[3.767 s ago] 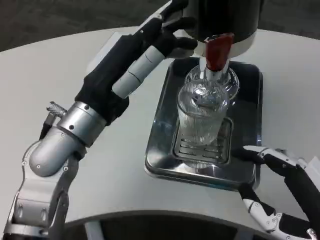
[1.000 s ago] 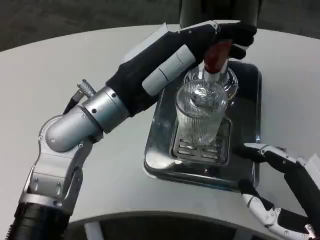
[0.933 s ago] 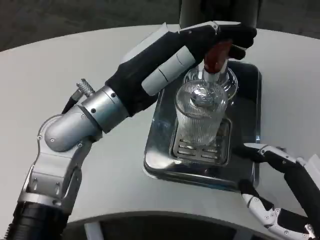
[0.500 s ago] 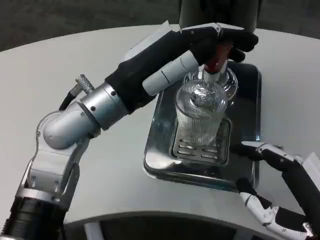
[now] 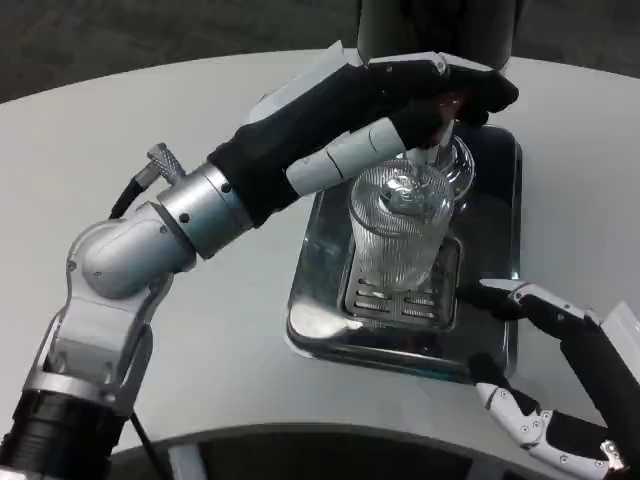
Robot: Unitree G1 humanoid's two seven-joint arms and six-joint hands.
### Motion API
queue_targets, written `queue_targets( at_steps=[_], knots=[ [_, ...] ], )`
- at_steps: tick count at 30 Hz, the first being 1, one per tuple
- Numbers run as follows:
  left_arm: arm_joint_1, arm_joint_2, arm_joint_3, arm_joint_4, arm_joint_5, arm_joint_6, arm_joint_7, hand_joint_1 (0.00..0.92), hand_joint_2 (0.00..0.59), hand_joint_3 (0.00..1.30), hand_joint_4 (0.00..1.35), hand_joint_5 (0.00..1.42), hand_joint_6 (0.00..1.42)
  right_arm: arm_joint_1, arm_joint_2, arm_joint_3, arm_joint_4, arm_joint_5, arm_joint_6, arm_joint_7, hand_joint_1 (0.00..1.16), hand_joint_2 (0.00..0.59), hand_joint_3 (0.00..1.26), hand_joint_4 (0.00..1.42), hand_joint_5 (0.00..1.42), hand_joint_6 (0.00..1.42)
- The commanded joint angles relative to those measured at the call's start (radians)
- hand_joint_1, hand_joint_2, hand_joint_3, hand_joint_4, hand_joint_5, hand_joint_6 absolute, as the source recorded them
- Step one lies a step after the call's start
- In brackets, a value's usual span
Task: Grasp the cup under the faucet to collect the drink, then remove the cup.
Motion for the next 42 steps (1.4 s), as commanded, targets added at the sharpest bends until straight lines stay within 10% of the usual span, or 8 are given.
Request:
queue_targets(
  at_steps=[1, 42],
  knots=[
    [0.036, 0.027, -0.030, 0.014, 0.048, -0.014, -0.026, 0.000, 0.059, 0.39, 0.29, 0.35, 0.21, 0.006, 0.011, -0.001, 0.008, 0.009, 0.006, -0.013, 0.69, 0.480, 0.33, 0.29, 0.30, 0.17],
    [0.032, 0.065, -0.058, 0.054, 0.114, -0.102, 0.010, 0.000, 0.062, 0.41, 0.30, 0.35, 0.21, -0.020, 0.020, 0.005, 0.024, 0.002, 0.017, -0.017, 0.71, 0.476, 0.32, 0.29, 0.30, 0.20]
  ],
)
